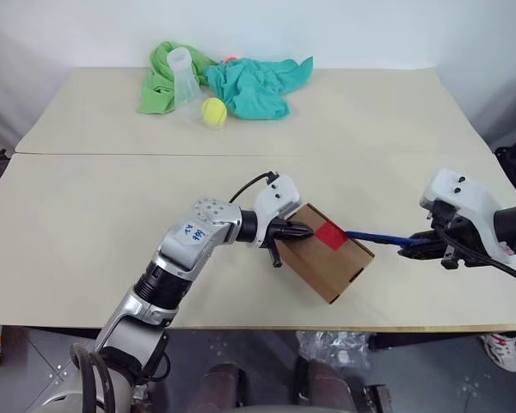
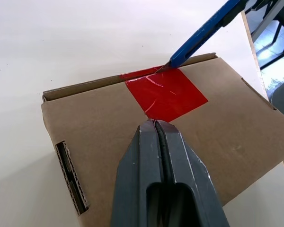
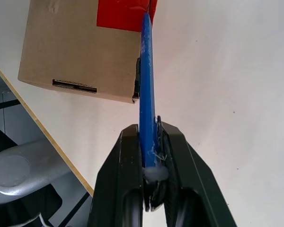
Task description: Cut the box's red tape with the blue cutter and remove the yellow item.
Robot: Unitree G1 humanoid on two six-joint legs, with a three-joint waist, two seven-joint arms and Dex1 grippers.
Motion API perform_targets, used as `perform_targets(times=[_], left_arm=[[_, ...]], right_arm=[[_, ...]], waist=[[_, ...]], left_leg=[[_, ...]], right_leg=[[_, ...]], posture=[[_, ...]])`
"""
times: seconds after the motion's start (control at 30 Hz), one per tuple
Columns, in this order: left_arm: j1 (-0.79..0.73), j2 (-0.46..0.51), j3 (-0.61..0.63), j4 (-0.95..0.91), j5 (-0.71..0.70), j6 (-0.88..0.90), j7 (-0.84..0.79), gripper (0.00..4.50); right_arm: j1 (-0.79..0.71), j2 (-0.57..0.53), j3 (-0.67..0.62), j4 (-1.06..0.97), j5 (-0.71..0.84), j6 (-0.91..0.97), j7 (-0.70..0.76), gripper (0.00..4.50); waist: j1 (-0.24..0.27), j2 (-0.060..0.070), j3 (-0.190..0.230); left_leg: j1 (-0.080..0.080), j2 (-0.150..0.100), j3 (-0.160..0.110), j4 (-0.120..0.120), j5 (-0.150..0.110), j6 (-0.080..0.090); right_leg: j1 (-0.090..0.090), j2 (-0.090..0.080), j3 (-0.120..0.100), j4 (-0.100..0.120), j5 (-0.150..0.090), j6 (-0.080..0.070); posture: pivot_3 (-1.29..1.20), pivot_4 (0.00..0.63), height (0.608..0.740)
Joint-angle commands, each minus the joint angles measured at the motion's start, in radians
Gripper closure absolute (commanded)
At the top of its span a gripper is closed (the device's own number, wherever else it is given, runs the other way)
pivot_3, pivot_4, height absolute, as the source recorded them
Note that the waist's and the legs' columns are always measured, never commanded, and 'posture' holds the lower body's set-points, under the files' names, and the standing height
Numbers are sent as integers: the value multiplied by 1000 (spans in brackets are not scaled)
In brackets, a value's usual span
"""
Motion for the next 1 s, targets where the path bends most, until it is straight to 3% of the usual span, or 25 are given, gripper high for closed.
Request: perform_targets(times=[0.03,0.33,0.53,0.83,1.0], left_arm=[[3,1,-23,35,27,7,12,4467],[4,-3,-24,42,28,2,12,4467],[-3,-4,-25,57,32,-11,10,4467],[-13,3,-34,74,35,-29,-1,4467],[-27,-11,-45,89,33,-47,-6,4467]], right_arm=[[-1,-17,-19,-33,31,18,21,4345],[74,-83,-66,-47,47,23,52,4345],[113,-74,-169,-34,54,36,30,4345],[137,87,-519,-16,131,98,-38,4345],[278,316,-563,-20,-21,-120,-205,4345]], waist=[[0,0,0],[0,0,0],[1,0,0],[3,0,0],[4,-3,-2]], left_leg=[[0,0,0,0,0,0],[0,0,0,0,0,0],[0,0,0,0,0,0],[0,1,0,1,0,0],[0,1,0,2,0,0]], right_leg=[[0,0,0,0,0,0],[0,0,0,0,0,0],[0,0,0,0,0,-1],[0,0,0,0,2,-2],[2,1,0,0,3,-2]], posture=[[0,150,740],[0,150,740],[0,150,740],[0,150,740],[0,150,740]])
